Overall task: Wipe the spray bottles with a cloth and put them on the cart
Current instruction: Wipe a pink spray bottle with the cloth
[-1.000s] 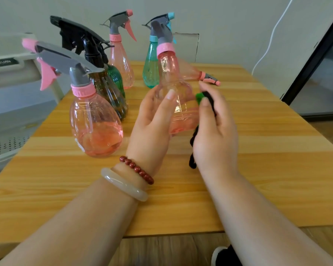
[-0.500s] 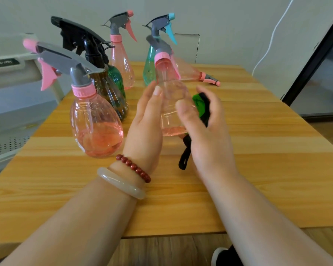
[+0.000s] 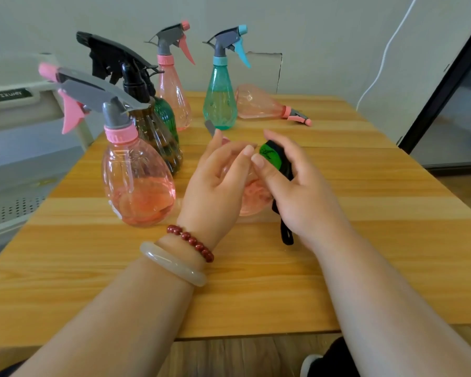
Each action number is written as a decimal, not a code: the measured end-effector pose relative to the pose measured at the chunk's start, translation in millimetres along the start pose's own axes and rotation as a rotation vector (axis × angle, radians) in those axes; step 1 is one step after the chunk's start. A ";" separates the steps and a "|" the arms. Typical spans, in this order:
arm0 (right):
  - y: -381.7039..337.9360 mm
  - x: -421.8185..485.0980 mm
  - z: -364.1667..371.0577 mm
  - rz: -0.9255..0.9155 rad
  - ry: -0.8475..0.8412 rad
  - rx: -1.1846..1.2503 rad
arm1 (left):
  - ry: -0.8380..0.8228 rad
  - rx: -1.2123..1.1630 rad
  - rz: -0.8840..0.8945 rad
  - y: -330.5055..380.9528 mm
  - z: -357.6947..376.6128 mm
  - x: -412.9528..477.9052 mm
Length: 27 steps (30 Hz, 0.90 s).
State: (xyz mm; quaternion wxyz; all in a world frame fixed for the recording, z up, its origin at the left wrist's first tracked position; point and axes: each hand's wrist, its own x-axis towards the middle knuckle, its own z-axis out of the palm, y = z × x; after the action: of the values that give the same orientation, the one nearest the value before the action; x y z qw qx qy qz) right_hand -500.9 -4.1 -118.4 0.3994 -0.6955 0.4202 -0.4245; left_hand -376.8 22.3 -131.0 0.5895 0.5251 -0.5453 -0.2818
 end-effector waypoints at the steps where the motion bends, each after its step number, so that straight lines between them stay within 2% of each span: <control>1: -1.5 0.4 -2.1 0.001 -0.021 -0.044 | 0.007 0.026 -0.013 -3.5 0.1 1.6; 6: 5.8 4.7 -7.0 0.134 0.021 -0.117 | -0.030 0.246 -0.071 -4.7 4.2 -0.7; 10: 7.4 7.5 -8.2 0.214 0.109 -0.060 | -0.092 0.290 -0.137 -4.5 0.1 0.1; 14: 9.9 7.0 -16.1 0.253 0.212 -0.003 | -0.164 0.533 0.004 -8.9 -6.6 4.9; 20: 14.8 6.1 -23.5 0.291 0.278 0.100 | -0.279 1.118 0.153 7.7 -18.5 20.4; 23: 16.7 3.0 -22.5 0.301 0.295 0.170 | -0.293 1.108 0.267 4.9 -23.7 30.4; 27: 17.6 -2.9 -16.0 0.248 0.259 0.139 | -0.263 0.845 0.343 -9.2 -20.7 35.5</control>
State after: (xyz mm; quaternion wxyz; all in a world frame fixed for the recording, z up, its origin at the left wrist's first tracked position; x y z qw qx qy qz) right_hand -520.9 -10.4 -130.1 0.4382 -0.5488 0.5203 -0.4859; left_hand -346.4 -6.1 -124.1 0.2884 0.5813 -0.7608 0.0020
